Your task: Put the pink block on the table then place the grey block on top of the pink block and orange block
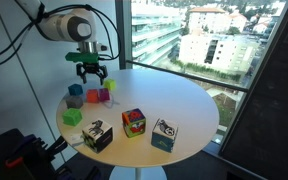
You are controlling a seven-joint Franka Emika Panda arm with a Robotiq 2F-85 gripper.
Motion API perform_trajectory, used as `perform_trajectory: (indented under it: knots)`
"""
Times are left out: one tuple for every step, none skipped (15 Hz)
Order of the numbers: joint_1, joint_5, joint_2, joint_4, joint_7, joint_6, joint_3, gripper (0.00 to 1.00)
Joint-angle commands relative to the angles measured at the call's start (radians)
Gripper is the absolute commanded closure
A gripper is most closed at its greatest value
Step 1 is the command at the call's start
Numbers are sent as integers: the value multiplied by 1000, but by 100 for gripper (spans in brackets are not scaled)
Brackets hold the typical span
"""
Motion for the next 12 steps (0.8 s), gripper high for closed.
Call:
perform_trajectory:
  knots:
    - [-8, -3, -3, -6, 7, 5, 8, 0]
    - [-8, -3, -6, -11, 9, 9, 8, 0]
    - [-8, -3, -8, -13, 9, 10, 8, 0]
    - [-8, -3, -9, -13, 10, 10, 8, 0]
    - [-8, -3, -10, -13, 10, 10, 8, 0]
    - [-8, -3, -10, -14, 10, 10, 8, 0]
    - [-5, -7, -12, -17, 12, 9, 9, 0]
    - [-3, -11, -13, -21, 14, 10, 8, 0]
    - [-2, -13, -13, -25, 14, 9, 9, 0]
    - [-1, -13, -15, -30, 15, 9, 9, 0]
    - [0, -15, -19, -38, 14, 12, 9, 0]
    - [0, -16, -25, -46, 16, 13, 9, 0]
